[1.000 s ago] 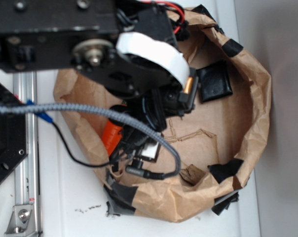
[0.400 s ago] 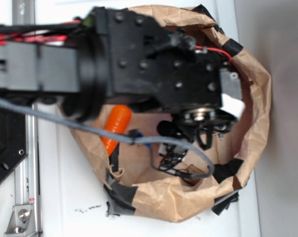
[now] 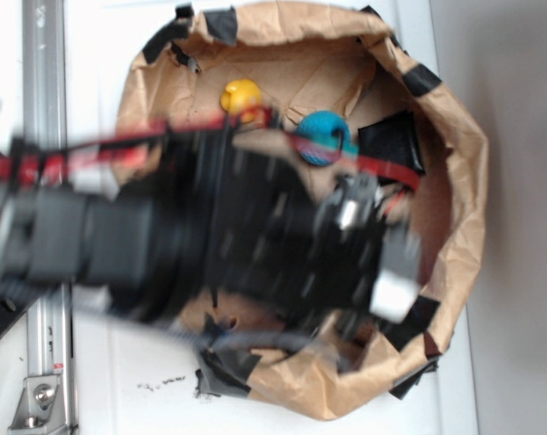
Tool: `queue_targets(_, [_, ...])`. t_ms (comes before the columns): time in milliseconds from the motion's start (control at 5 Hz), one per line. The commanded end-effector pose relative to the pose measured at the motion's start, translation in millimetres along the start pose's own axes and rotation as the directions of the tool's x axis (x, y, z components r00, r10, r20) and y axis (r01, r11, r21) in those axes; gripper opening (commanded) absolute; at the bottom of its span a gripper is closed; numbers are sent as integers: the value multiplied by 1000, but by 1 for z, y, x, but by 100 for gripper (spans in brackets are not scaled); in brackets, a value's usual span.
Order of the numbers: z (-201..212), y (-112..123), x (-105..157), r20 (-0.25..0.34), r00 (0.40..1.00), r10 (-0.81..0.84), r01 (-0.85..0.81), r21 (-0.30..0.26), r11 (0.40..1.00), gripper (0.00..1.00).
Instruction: Grab the wood chip.
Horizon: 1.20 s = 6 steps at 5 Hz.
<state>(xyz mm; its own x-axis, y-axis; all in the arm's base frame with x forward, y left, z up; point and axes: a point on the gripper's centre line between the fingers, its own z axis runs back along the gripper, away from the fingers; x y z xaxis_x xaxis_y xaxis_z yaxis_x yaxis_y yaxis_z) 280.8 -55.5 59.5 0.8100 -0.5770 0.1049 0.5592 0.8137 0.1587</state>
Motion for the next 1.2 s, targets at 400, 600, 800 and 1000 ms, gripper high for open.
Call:
queue_targets(400, [-9,-15,26,175,985,-3,28,-140,990,100])
queue_targets(600, [-18,-16,36,148,989,-13,32,-123,992,100])
queue_targets(800, [-15,-30,49,113,990,-80,96,-142,985,100])
queue_targets(1000, [-4,-45,55,97,983,-155,169,-158,973,100])
